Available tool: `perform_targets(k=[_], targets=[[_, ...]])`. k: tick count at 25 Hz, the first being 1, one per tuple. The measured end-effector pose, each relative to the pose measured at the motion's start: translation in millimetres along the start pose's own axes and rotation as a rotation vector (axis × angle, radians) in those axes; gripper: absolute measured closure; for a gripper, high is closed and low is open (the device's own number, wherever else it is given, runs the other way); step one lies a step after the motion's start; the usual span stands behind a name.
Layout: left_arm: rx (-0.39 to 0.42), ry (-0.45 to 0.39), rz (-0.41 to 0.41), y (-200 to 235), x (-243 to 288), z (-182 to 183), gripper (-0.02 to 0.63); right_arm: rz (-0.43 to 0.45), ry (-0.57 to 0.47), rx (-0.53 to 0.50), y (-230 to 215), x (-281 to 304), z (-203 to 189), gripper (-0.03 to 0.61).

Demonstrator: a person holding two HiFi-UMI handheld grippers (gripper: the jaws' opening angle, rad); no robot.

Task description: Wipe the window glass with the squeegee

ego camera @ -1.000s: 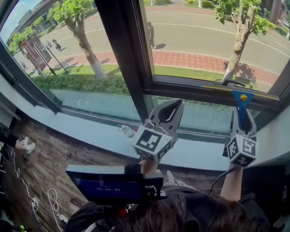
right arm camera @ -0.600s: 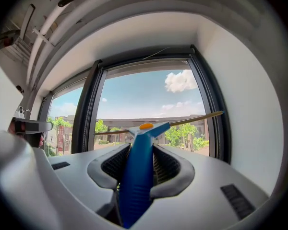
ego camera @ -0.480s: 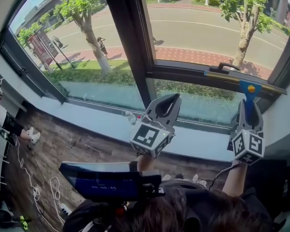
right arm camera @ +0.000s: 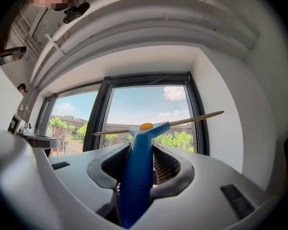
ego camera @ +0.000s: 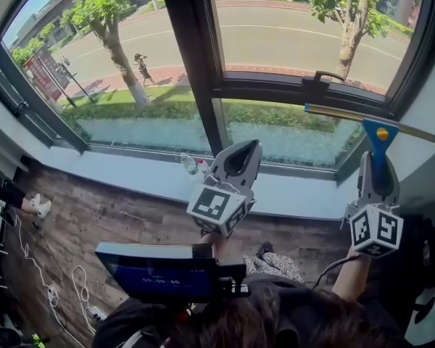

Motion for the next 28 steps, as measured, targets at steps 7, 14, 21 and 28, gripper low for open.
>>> perform_targets(k=[7,14,21,28], targets=[[0.021,-0.036,-0.020,-26.0,-18.6,22.5,0.612,0.007,-0.012,0.027,-3.9,-40.5,18.9,0.436],[0.047,-0.041,0.002,-50.3,-16.8,47.0,0.612,0.067,-0.026,0.023,-14.2,-53.3,32.6,0.436],[0.053,-0.055,-0.037,-85.2,-5.6,55.8,0.612,0.081,-0.015,0.021,-38.3,-68.3,36.1,0.436],[0.058,-0.051,-0.044,-99.7,-4.3,62.5,0.612,0.096,-0.011,-0.007,-42.7,-76.7,34.5,0.436]])
Point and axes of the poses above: the fingertips, and each gripper's own axes: x forward along the fingers, y to its left, z out of its top, the point moved 9 cm from there along -x, backward along the fingers, and after that the axes turned 14 degrees about x, right-handed, at the moved point
